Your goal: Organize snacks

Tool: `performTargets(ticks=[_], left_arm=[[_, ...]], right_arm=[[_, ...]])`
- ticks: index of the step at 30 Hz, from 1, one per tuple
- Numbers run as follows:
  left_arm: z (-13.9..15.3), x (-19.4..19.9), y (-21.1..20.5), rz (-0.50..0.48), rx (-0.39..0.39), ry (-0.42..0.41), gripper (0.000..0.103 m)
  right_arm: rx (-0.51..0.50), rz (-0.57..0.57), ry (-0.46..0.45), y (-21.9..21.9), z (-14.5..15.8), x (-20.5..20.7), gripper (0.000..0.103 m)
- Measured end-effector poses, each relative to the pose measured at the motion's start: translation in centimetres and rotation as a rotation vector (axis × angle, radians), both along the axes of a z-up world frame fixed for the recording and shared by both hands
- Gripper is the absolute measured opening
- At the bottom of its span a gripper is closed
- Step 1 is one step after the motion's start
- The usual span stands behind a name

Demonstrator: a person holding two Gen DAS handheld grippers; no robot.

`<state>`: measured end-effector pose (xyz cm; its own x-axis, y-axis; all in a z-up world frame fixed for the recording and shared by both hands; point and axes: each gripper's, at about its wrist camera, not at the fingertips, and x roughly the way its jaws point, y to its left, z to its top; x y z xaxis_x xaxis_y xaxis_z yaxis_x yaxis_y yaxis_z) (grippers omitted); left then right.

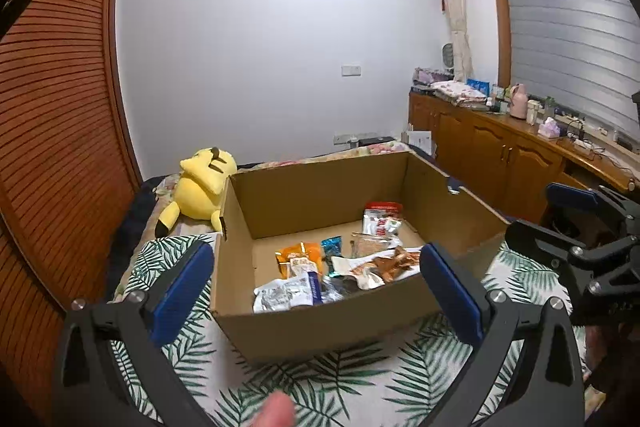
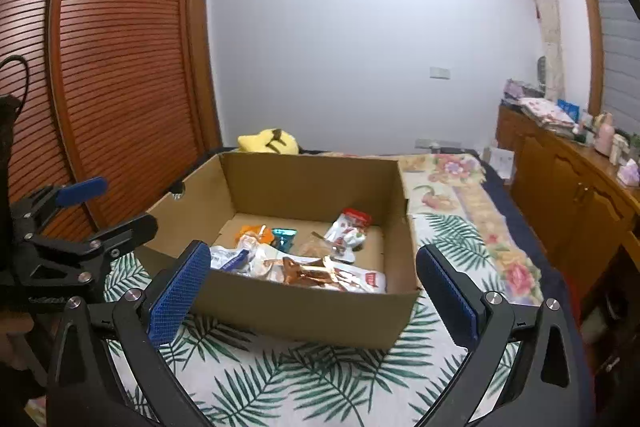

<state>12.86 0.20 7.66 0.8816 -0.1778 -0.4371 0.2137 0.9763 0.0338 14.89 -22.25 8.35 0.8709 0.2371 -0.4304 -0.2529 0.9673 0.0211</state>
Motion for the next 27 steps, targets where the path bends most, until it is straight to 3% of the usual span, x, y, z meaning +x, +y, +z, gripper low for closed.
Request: performTargets(ticks=[11, 17, 27], left_arm=[[0.9, -6.4, 0.8, 0.023, -0.063, -0.019, 0.103], [1.7, -9.4, 1.3, 0.056, -0.052, -0.061, 0.103], [0.2, -13.0, 3.1, 0.120, -0.069, -0.053, 0.103]], right_arm=[[0.002, -0.041, -0.045, -1.6, 1.4, -7.2, 0.103], [0.003, -0.067, -0.061, -2.6, 1.3, -10.2, 0.103], [0.005, -0.075, -0.071, -3.8, 0.1, -13.2, 0.103]])
